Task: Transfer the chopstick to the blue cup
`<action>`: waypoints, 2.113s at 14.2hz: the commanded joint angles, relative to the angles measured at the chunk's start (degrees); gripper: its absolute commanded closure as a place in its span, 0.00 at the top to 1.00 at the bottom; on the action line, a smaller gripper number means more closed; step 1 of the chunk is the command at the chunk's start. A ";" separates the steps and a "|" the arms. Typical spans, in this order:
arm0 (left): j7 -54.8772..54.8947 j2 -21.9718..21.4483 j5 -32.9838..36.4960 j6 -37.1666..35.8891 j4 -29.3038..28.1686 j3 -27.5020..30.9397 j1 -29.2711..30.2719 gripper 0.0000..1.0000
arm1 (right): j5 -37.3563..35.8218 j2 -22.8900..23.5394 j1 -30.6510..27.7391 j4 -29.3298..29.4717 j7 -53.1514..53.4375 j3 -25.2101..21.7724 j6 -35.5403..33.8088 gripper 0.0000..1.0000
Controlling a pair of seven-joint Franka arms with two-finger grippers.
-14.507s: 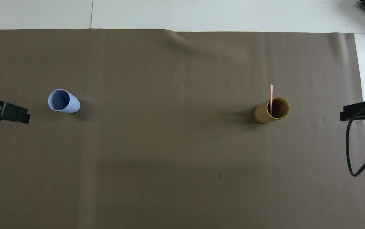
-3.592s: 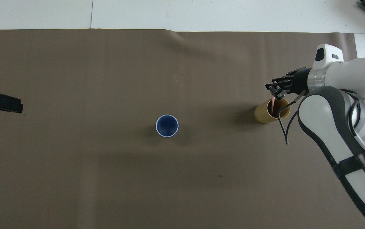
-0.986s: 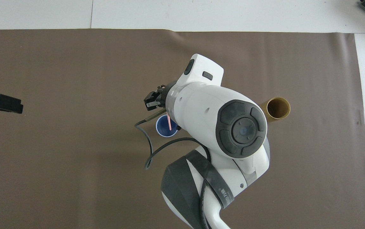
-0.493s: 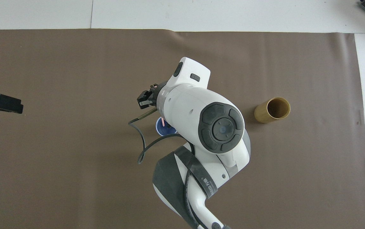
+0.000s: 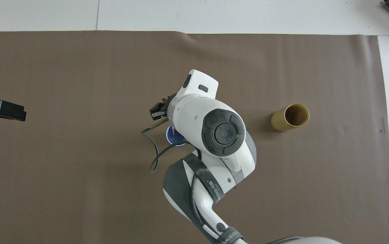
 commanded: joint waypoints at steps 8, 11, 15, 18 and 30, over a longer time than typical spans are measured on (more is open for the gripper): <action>0.10 0.60 0.08 -1.22 1.35 -0.15 0.62 1.00 | -2.36 -7.13 -5.92 0.76 3.35 -1.56 -14.06 1.00; 0.18 0.60 0.08 -1.22 1.35 -0.15 0.62 1.00 | -1.83 -12.58 -11.19 0.76 3.18 -1.73 -22.50 1.00; 0.18 0.60 0.08 -1.40 1.35 -0.15 0.62 1.00 | -1.30 -17.60 -17.96 1.37 3.18 -1.74 -35.23 1.00; 0.18 0.60 0.08 -1.40 1.35 -0.15 0.62 1.00 | -2.62 -18.40 -21.83 3.83 3.09 -2.09 -43.59 1.00; 0.19 0.60 0.08 -1.13 1.44 -0.15 0.28 1.00 | -6.66 -22.96 -32.39 5.16 -7.70 -2.26 -53.55 1.00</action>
